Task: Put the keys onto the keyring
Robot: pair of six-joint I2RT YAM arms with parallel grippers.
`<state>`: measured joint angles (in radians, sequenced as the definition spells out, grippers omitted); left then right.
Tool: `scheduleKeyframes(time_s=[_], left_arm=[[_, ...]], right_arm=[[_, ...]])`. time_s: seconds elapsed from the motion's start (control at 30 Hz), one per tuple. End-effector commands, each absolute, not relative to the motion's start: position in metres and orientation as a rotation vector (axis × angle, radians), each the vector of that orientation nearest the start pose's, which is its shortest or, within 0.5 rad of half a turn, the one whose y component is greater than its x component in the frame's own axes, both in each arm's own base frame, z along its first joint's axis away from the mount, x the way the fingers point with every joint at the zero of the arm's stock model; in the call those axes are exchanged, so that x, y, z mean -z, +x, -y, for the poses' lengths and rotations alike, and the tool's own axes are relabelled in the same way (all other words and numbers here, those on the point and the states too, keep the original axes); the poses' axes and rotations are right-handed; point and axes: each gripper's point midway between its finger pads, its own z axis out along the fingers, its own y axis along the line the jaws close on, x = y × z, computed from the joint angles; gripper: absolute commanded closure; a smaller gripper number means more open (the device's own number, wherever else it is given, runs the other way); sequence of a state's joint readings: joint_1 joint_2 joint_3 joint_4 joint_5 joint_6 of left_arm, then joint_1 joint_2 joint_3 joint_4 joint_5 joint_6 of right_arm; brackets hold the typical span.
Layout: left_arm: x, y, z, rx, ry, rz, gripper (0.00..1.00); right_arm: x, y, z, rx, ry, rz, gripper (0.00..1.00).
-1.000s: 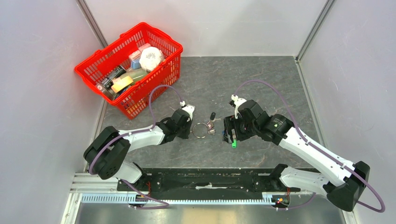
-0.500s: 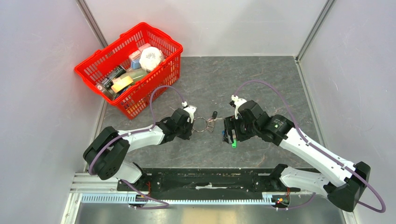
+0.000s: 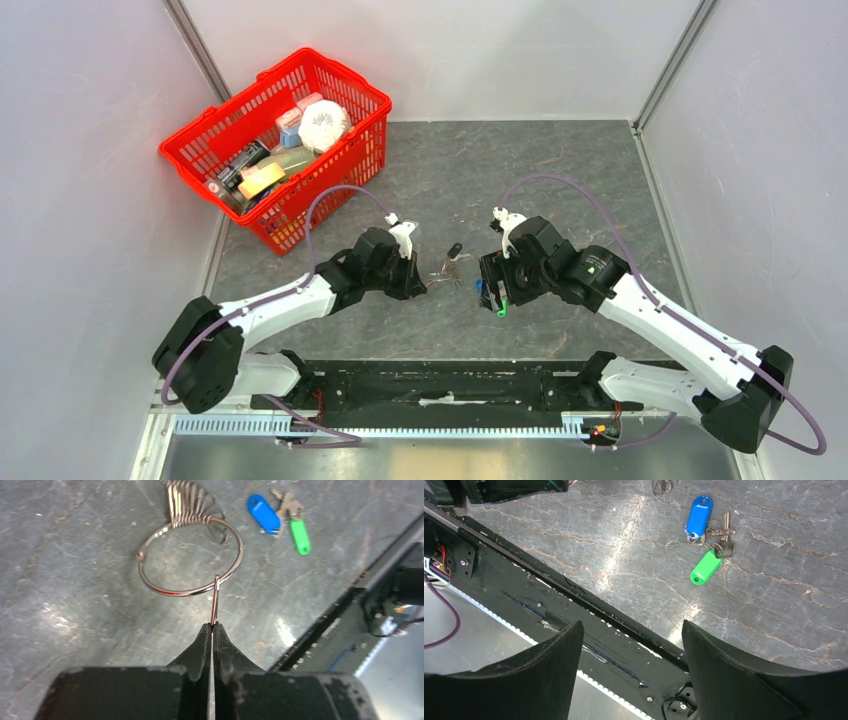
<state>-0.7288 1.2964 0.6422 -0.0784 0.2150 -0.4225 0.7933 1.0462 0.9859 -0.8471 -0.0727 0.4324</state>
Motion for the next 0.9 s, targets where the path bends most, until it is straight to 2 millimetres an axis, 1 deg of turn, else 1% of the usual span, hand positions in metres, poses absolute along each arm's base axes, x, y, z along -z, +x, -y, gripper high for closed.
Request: scheduleKeyframes(time_s=[0.0,0.07,0.23,0.37,0.5,0.6,0.73,0.8,0.87], left_arm=[[-0.126,0.198,0.286,1.057,0.397,-2.359,0.98],[-0.141,0.193,0.291,1.121,0.378,-2.366,0.98],[-0.169,0.178,0.299,1.254,0.339,-2.404,0.98],[-0.183,0.165,0.301,1.335,0.33,-2.448,0.98],[-0.195,0.154,0.303,1.408,0.33,-2.474,0.98],[-0.203,0.148,0.301,1.429,0.331,-2.492,0.98],[-0.212,0.143,0.298,1.443,0.329,-2.492,0.98],[-0.217,0.14,0.298,1.465,0.331,-2.486,0.98],[-0.222,0.138,0.299,1.485,0.334,-2.481,0.98]], right_arm=[[-0.198,0.169,-0.205,-0.564,-0.568,-2.428,0.2],[-0.202,0.172,-0.2,-0.515,-0.599,-2.416,0.2],[-0.222,0.176,-0.201,-0.502,-0.697,-2.324,0.2],[-0.23,0.174,-0.212,-0.516,-0.836,-2.244,0.24],[-0.234,0.17,-0.228,-0.512,-1.002,-2.118,0.27],[-0.24,0.163,-0.24,-0.513,-1.15,-1.984,0.28],[-0.247,0.143,-0.254,-0.588,-1.325,-1.787,0.26],[-0.244,0.131,-0.259,-0.636,-1.41,-1.696,0.25],[-0.243,0.125,-0.262,-0.653,-1.452,-1.635,0.25]])
